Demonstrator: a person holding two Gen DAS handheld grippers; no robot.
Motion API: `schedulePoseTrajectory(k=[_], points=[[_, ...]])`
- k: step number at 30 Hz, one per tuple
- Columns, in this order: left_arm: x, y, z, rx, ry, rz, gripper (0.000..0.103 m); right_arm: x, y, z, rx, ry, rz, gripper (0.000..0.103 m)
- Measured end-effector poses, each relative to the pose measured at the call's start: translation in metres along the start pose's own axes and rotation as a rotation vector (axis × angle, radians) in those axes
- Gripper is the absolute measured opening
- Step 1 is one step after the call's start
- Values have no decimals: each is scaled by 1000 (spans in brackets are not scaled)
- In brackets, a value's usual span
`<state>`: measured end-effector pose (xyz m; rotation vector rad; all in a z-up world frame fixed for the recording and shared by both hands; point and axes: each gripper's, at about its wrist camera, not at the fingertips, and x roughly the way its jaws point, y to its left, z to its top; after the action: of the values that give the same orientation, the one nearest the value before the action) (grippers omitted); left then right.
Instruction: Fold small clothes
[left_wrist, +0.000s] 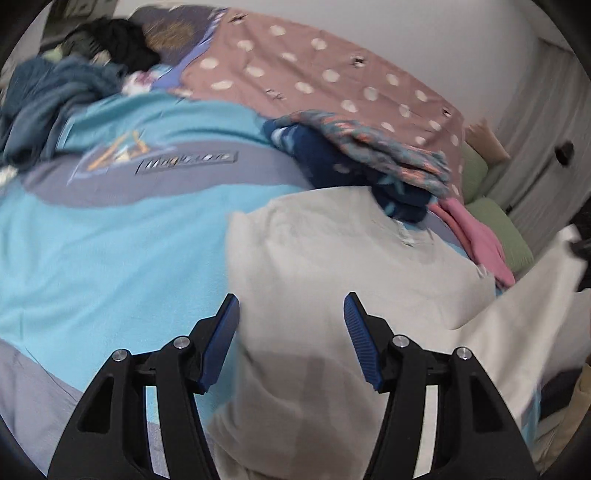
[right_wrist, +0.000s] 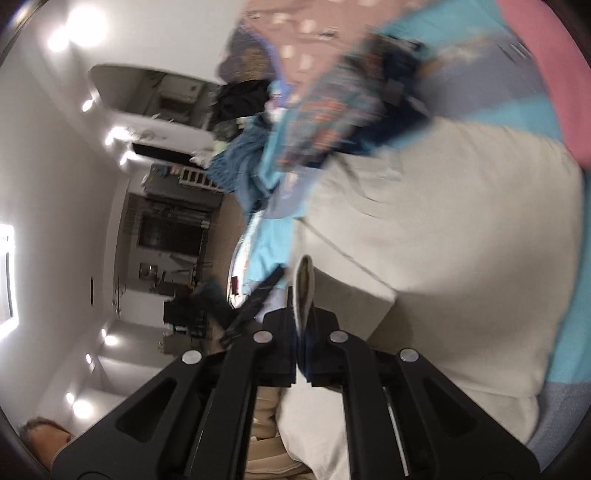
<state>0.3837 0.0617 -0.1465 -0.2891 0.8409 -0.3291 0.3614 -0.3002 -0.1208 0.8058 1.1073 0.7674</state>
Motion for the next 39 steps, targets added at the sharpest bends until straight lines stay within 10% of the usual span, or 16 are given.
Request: schedulePoseTrajectory(k=[9, 22, 26, 29, 33, 39], points=[[6, 34, -12, -169, 18, 80, 60, -7, 182, 11, -458, -33, 0, 5], [-7, -9, -17, 32, 23, 243, 62, -21, -122, -24, 161, -87, -192, 6], [-30, -36, -20, 110, 5, 188, 64, -43, -104, -40, -23, -121, -78, 89], [-49, -76, -29, 207, 3, 95, 65, -28, -82, -44, -194, 19, -115, 88], [-70, -132, -56, 376, -3, -27, 68, 3, -104, -35, -60, 115, -46, 79], [-71, -204, -122, 725, 86, -109, 68, 50, -88, -9, -259, 223, -253, 75]])
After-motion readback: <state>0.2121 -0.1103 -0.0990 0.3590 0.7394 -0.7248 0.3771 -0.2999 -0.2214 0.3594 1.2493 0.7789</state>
